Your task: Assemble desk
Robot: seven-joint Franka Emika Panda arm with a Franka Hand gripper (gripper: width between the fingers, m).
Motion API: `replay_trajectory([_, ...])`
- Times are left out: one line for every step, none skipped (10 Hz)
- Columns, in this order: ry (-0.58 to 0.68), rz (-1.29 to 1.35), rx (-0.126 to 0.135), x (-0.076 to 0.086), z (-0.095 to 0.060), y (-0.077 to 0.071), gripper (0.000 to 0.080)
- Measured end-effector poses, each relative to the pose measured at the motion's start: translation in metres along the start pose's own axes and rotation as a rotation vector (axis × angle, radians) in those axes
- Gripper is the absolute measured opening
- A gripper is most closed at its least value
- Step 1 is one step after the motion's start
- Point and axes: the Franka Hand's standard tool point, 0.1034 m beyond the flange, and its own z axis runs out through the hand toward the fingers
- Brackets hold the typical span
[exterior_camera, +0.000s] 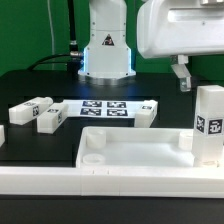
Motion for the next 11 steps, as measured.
replay_trajectory([-0.083, 0.000, 0.015, -0.003, 0.003, -0.001, 0.0649])
replay_trajectory([-0.150, 0.008, 0.026, -0.002, 0.006, -0.003, 0.0649])
replay_trajectory([-0.211, 0.010, 0.037, -0.002, 0.008, -0.002, 0.0649])
replay_trajectory([-0.279, 0.011, 0.049, -0.002, 0.008, -0.002, 0.0649])
replay_trajectory([-0.270, 0.016, 0.047, 0.006, 0.009, 0.004, 0.0649])
replay_trajectory([-0.268, 0.024, 0.041, 0.007, 0.008, 0.010, 0.0649])
replay_trajectory([-0.266, 0.029, 0.037, 0.008, 0.008, 0.014, 0.0649])
replay_trajectory([-0.261, 0.027, 0.037, 0.008, 0.009, 0.015, 0.0649])
replay_trajectory([-0.256, 0.025, 0.037, 0.008, 0.011, 0.015, 0.0649])
replay_trajectory([-0.254, 0.025, 0.036, 0.007, 0.012, 0.014, 0.0649])
replay_trajectory([-0.252, 0.024, 0.037, 0.007, 0.012, 0.012, 0.0649])
